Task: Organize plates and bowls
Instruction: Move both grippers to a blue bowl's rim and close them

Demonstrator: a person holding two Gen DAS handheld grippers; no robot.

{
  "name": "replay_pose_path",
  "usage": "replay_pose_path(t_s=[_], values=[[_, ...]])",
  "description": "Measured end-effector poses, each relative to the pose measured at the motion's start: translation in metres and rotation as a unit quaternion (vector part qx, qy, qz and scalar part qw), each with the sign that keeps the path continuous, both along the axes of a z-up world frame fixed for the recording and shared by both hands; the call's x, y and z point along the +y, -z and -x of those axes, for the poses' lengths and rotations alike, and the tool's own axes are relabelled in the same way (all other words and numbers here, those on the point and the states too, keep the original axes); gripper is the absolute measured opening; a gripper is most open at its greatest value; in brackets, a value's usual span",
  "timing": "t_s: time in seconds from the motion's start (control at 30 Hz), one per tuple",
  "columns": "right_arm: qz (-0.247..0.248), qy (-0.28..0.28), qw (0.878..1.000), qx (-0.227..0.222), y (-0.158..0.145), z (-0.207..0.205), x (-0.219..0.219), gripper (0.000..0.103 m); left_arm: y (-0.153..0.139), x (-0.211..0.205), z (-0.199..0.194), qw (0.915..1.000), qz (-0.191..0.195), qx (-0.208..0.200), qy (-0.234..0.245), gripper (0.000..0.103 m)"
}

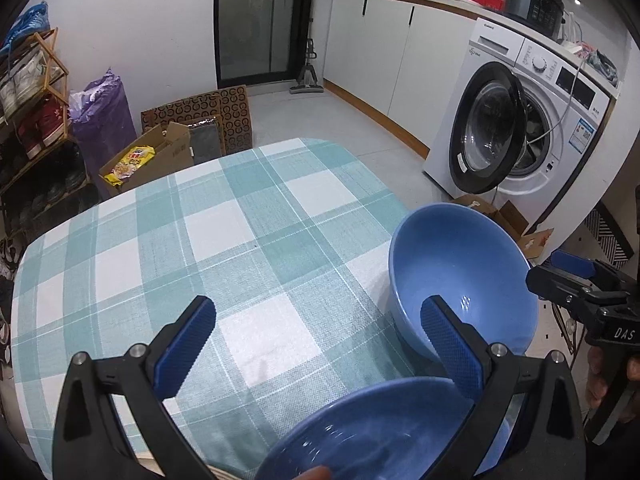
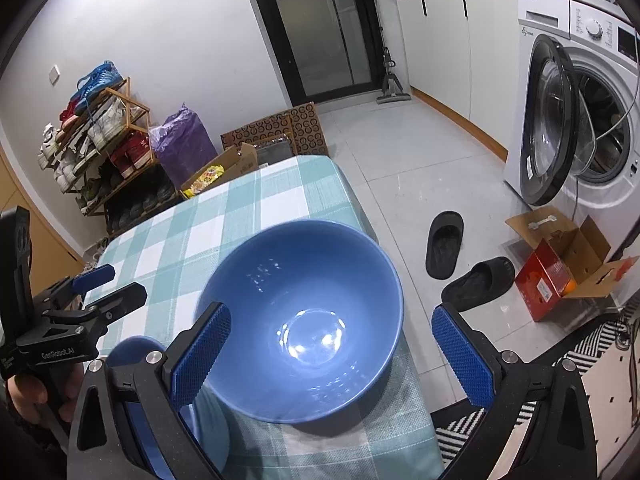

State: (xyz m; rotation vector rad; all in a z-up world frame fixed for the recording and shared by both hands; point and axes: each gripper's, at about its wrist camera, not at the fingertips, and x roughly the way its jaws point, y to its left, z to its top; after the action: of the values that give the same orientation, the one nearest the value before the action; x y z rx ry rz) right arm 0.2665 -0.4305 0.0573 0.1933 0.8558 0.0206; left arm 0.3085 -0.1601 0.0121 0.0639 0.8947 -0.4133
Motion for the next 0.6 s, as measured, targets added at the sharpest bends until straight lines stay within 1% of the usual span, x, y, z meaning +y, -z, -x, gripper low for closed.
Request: replay_pose_path(t_s=[0.27, 0.43, 0.53, 0.6], values=[[-0.02, 0.02, 0.999, 0.018, 0.02, -0.005, -0.015, 0.102, 0.007, -0.016, -0.015, 0.9999, -0.003, 0.007, 0.014, 0.103], [-0.023, 0.02, 0.999, 0.028, 0.029, -0.004, -0.019, 0.102, 0.011, -0.028, -0.018, 0.9992, 0.003, 0.014, 0.038, 0.102], [-0.025, 0.02, 0.999, 0.032, 0.034, -0.006, -0.018, 0.102, 0.014, -0.035, -0.019, 0.9985, 0.002, 0.021, 0.05, 0.1], [-0.026, 0.02, 0.999, 0.034, 0.037, -0.007, -0.018, 0.102, 0.017, -0.04, -0.019, 0.9981, -0.002, 0.027, 0.055, 0.094]])
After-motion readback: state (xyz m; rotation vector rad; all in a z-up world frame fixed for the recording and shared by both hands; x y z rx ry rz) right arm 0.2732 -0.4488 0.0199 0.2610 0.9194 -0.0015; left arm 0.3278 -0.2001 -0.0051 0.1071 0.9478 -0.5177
